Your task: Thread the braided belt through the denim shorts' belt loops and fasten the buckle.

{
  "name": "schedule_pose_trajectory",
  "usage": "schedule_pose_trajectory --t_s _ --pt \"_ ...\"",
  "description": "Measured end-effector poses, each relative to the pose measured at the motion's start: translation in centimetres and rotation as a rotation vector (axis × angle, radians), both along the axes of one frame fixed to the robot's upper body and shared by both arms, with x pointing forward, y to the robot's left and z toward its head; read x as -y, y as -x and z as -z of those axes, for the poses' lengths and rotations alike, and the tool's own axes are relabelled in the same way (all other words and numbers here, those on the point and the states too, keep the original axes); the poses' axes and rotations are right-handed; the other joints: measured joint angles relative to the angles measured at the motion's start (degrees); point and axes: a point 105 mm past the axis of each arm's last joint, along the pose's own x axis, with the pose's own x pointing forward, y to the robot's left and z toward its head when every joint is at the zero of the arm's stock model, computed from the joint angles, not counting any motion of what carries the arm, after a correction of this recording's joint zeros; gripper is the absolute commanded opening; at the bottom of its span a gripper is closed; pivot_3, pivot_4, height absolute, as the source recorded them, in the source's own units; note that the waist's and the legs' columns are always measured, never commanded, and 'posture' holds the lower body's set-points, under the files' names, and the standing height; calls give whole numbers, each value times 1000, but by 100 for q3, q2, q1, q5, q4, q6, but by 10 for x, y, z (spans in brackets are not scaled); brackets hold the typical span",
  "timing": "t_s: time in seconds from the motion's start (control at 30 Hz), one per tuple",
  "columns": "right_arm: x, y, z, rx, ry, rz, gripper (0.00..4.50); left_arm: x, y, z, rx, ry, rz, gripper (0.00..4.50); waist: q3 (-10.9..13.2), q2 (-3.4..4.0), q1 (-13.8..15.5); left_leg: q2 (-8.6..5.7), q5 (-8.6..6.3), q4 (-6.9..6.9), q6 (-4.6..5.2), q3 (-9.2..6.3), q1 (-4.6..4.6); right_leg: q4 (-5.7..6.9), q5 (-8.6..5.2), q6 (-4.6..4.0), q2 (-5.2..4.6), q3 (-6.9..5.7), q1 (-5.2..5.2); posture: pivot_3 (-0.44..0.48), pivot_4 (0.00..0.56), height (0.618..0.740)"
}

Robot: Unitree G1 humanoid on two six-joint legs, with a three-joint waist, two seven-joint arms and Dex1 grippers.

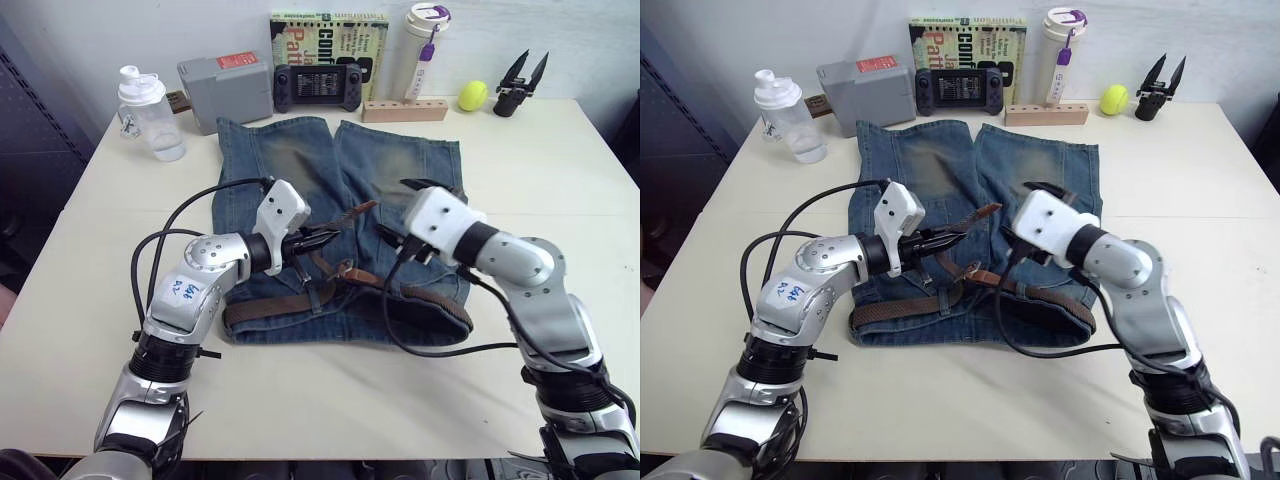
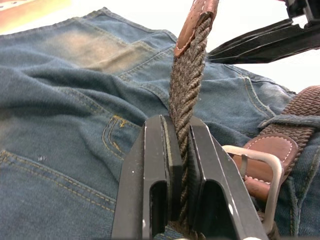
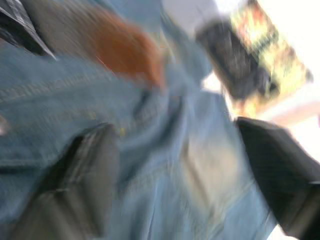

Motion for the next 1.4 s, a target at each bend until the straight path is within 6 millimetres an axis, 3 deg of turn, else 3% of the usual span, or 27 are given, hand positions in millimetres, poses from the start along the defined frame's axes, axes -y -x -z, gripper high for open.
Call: schedule_pose_trajectory --t_s 0.1,0.2,0.33,0.5,0.77,0.97,1.23,1.4 --pt "3 4 6 -125 -103 10 4381 1 0 -1 -5 12 -3 0 0 0 -8 1 0 -1 0 -2 0 0 0 0 2 0 0 0 150 731" --pt "-12 12 12 -225 -204 -34 4381 1 0 -2 -5 27 -10 0 0 0 -20 3 0 -2 0 -9 1 1 0 0 3 0 -1 0 150 731" --pt "-43 24 23 -353 -329 -113 2656 6 4 -8 5 46 10 0 0 2 -18 -1 0 -3 0 -12 1 2 0 0 1 2 -3 0 150 731" --pt "-53 28 25 -404 -369 -115 64 2 4 -13 3 79 2 0 0 2 -4 -5 0 3 0 -18 -1 3 0 0 -2 2 0 0 150 731" --pt "-75 30 55 -495 -328 -97 23 3 10 -27 21 155 28 0 0 2 -29 -3 0 -2 0 -17 1 2 0 0 1 1 -1 0 150 731" --pt "-77 35 85 -544 -235 -60 23 -2 13 -16 -17 145 16 0 0 2 -33 -3 0 -6 -1 -17 2 0 0 0 1 1 -1 0 150 731" --pt "-77 39 88 -515 -238 -68 23 -36 15 12 -91 171 -105 0 -2 3 -25 -1 0 -6 -1 -16 5 -1 0 0 1 3 0 0 150 731" --pt "-73 36 74 -508 -337 -70 23 -36 18 6 -82 233 -119 0 -1 2 -5 -3 0 -1 -1 -19 2 -2 0 0 -2 2 2 0 150 731"
